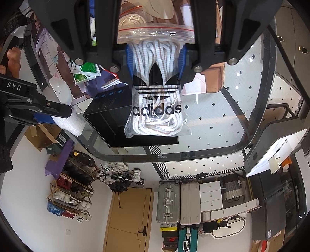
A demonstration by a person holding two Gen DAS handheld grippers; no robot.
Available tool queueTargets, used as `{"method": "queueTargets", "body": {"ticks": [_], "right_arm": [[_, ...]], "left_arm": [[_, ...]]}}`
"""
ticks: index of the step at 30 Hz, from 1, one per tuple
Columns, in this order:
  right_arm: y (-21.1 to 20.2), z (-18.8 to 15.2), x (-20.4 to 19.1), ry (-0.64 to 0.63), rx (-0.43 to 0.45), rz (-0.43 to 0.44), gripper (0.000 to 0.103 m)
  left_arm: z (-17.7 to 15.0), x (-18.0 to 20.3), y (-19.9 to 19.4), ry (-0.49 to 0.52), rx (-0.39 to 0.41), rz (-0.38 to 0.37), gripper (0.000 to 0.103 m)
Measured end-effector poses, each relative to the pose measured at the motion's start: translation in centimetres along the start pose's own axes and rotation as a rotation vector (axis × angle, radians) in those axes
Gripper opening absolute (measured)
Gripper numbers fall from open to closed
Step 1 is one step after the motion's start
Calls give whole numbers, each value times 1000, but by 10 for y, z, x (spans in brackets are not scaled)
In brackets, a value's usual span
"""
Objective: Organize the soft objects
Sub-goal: 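Lift the white foam with the right gripper while the left gripper lifts the lace bag toward the black box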
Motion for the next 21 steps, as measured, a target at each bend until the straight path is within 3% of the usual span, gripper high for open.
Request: {"method": "queueTargets", "body": {"ticks": [21], "right_arm": [[-3,24,-4,5,13,13,39]], "left_arm": [[20,7,4,13,-24,-4,34]]}}
Point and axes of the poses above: each gripper's, at about its wrist camera, not at the fingertips, and y roughly the way its jaws point, x to its right, z to its top, the point moved 9 cm from there along y, roughly the way its jaws point, and after that the axes turned 4 degrees about z, right-handed, at the moved point
